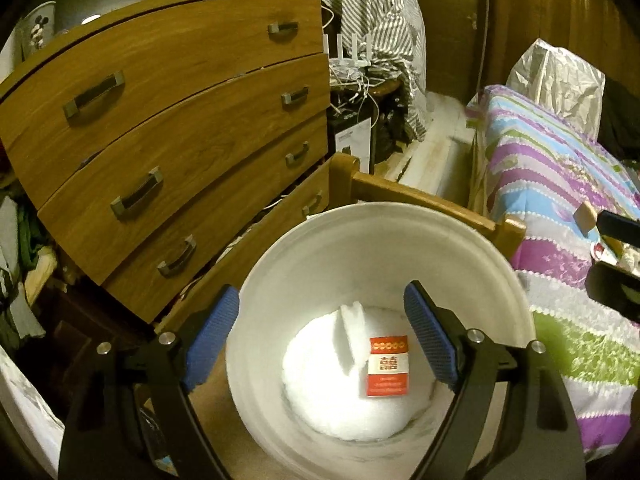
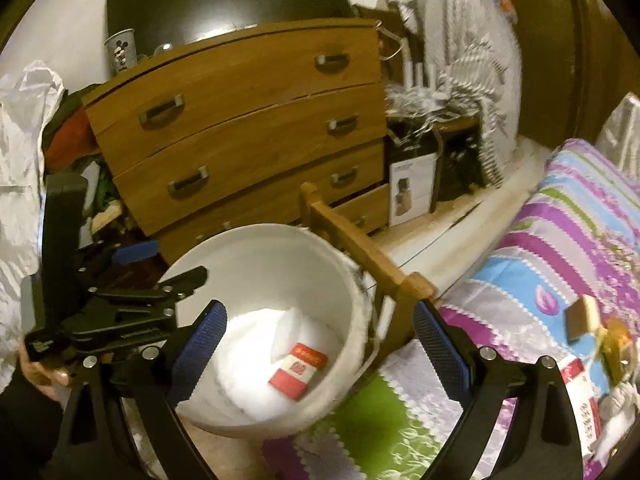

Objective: Collect trash
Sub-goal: 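Return both tools to the bedspread toward the remaining trash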

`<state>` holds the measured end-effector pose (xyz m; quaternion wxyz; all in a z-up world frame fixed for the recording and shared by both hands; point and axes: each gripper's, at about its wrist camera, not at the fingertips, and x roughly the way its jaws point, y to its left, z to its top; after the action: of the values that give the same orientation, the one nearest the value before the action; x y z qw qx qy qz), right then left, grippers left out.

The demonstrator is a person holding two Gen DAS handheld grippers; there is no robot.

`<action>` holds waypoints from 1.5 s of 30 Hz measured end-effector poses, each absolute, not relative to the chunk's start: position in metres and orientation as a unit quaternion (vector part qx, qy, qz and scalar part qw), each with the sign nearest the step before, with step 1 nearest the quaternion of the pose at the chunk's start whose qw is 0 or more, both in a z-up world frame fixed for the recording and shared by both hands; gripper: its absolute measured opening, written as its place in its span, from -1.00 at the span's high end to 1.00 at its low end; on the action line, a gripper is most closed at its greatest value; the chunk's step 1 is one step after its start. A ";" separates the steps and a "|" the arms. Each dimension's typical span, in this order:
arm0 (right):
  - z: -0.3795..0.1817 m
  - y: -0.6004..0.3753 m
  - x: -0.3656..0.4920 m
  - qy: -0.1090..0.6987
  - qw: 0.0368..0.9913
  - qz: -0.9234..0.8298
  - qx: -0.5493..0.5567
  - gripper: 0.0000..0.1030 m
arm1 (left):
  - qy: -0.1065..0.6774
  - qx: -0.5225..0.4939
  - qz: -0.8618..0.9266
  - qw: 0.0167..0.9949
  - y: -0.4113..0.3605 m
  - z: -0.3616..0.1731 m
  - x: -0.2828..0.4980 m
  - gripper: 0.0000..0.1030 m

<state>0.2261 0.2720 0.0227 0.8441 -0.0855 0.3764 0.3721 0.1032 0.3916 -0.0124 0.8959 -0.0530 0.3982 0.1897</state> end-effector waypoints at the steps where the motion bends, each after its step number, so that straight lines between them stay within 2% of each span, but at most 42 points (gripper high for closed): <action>1: 0.023 0.267 0.225 0.371 0.850 0.364 -0.085 -0.83 | 0.394 -0.056 0.192 0.897 0.388 -0.010 0.102 -0.61; 7: 0.021 0.215 0.209 0.333 0.886 0.314 -0.077 -0.83 | 0.377 -0.077 0.172 0.907 0.354 0.005 0.098 -0.66; 11: 0.006 0.168 0.208 0.349 0.888 0.292 -0.068 -0.83 | 0.366 -0.076 0.136 0.917 0.317 0.015 0.095 -0.70; 15: -0.013 0.100 0.210 0.373 0.892 0.250 -0.047 -0.83 | 0.365 -0.079 0.095 0.923 0.280 0.015 0.094 -0.81; 23: -0.034 -0.075 0.195 0.371 0.920 0.121 0.036 -0.86 | 0.423 -0.067 0.004 0.903 0.190 -0.034 0.114 -0.82; 29: -0.042 -0.187 0.216 0.351 0.935 0.029 0.048 -0.90 | 0.445 -0.106 -0.024 0.889 0.133 -0.052 0.151 -0.82; 35: -0.059 -0.211 0.266 0.382 0.921 0.070 0.034 -0.90 | 0.438 -0.161 0.011 0.884 0.087 -0.048 0.210 -0.89; 40: -0.063 -0.210 0.291 0.389 0.915 0.101 0.048 -0.90 | 0.495 -0.202 0.048 0.843 0.062 -0.076 0.264 -0.89; 45: -0.059 -0.202 0.298 0.386 0.914 0.118 0.046 -0.90 | 0.534 -0.196 0.081 0.819 0.049 -0.095 0.286 -0.89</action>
<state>0.2980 -0.2024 -0.0592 0.9139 0.0456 0.3859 0.1176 0.2862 0.0486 -0.0946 0.8186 -0.1957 0.5339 0.0812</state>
